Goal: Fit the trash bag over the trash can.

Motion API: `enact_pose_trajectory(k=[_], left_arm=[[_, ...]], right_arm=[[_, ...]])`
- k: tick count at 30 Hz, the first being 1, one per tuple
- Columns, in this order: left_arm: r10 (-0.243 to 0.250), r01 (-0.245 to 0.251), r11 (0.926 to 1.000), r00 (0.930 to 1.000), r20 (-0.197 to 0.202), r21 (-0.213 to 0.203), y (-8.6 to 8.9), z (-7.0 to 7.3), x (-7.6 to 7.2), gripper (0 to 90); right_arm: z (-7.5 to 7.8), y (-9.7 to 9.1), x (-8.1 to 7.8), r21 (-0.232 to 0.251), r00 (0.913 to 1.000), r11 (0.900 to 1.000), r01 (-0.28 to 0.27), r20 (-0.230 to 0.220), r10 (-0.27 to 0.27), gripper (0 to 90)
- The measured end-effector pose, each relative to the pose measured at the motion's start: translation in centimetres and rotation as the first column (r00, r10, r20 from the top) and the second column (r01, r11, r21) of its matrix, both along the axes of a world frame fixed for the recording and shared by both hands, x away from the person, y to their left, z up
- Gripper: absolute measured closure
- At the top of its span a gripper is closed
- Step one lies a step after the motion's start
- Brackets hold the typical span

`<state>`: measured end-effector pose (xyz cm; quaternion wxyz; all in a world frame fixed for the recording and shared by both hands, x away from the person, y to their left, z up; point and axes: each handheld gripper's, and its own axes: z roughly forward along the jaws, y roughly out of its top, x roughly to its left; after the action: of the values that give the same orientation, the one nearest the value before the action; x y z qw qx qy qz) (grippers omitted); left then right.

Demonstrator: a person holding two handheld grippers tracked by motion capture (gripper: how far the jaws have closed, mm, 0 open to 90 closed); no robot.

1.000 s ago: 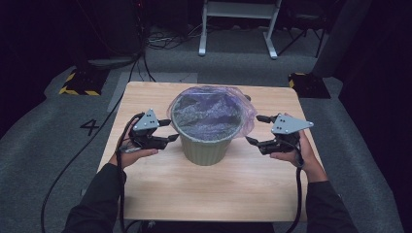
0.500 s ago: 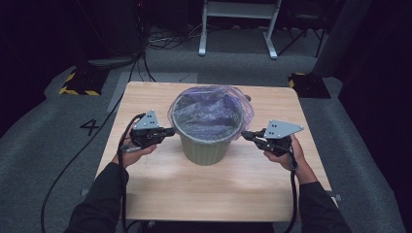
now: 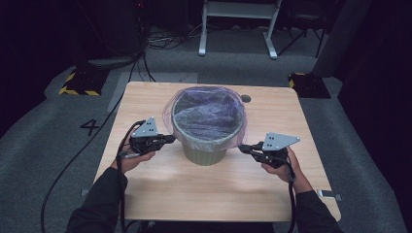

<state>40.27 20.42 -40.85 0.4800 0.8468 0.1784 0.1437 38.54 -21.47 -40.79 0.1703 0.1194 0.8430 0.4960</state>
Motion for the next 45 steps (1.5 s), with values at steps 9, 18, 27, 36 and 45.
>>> enact_pose_trajectory(k=[9,18,27,36,45], left_arm=[[0.017,-0.013,0.9973,0.9984,-0.053,0.073,0.7,-2.1,0.3,90.0],[0.113,-0.105,0.9876,0.9919,-0.059,0.117,0.9,-3.1,1.2,84.3],[0.184,-0.184,0.9828,0.9719,-0.146,0.014,4.7,-2.9,0.7,25.0],[0.282,-0.286,0.9531,0.9581,-0.051,-0.100,6.3,0.7,-0.5,16.7],[0.270,-0.268,0.9502,0.9628,-0.010,-0.159,3.7,4.0,1.8,17.5]], right_arm=[[-1.5,-0.2,-0.3,-0.037,0.9989,0.9993,-0.008,-0.047,0.007,90.0],[-2.5,-0.4,0.8,-0.034,0.9960,0.9977,0.058,-0.066,-0.060,79.8],[-1.8,-3.1,0.4,0.024,0.9887,0.9934,0.112,-0.103,-0.109,33.6],[1.5,-5.6,0.0,0.086,0.9668,0.9631,0.255,-0.006,-0.256,26.0],[5.5,-4.4,3.2,0.157,0.9510,0.9390,0.306,-0.002,-0.309,27.8]])
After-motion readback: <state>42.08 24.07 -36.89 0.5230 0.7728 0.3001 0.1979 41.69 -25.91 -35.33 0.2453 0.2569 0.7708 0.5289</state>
